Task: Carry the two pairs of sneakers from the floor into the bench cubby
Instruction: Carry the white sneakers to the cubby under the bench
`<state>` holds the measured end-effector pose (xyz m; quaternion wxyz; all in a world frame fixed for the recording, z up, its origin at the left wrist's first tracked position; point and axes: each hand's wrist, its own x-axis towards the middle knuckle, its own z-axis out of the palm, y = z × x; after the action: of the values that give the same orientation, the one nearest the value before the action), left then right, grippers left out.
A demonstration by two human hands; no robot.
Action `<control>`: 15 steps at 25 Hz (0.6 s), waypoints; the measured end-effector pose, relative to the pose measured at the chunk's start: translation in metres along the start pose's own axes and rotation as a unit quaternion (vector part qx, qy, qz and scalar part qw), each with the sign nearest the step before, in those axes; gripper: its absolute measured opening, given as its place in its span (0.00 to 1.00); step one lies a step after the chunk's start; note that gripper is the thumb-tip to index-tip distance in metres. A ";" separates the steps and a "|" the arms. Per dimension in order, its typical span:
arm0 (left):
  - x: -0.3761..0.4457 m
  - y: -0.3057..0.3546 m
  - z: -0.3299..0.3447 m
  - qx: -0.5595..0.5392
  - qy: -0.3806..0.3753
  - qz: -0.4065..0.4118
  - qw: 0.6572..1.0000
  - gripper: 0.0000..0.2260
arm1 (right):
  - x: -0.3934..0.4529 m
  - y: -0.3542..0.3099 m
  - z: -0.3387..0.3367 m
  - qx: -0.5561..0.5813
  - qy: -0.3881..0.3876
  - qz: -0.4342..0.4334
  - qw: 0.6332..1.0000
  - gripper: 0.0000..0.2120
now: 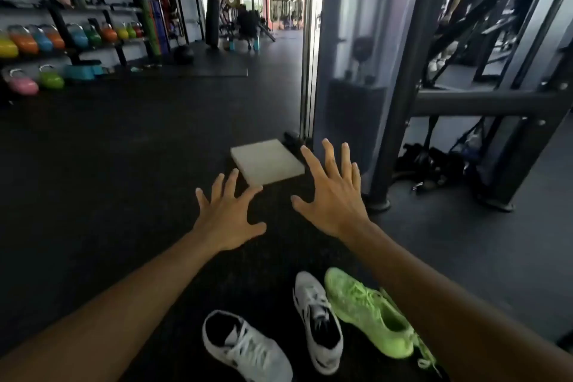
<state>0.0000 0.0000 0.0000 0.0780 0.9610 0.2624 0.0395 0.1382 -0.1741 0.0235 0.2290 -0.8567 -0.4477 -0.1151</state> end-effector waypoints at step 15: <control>-0.046 -0.065 0.306 0.182 -0.262 0.081 0.944 0.55 | -0.168 0.090 0.295 -0.135 -0.232 0.059 0.961 0.49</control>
<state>-0.0356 -0.0077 -0.3144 -0.0356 0.9534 0.1566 -0.2556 0.1136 -0.1929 -0.3262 0.0071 -0.9079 -0.4171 0.0415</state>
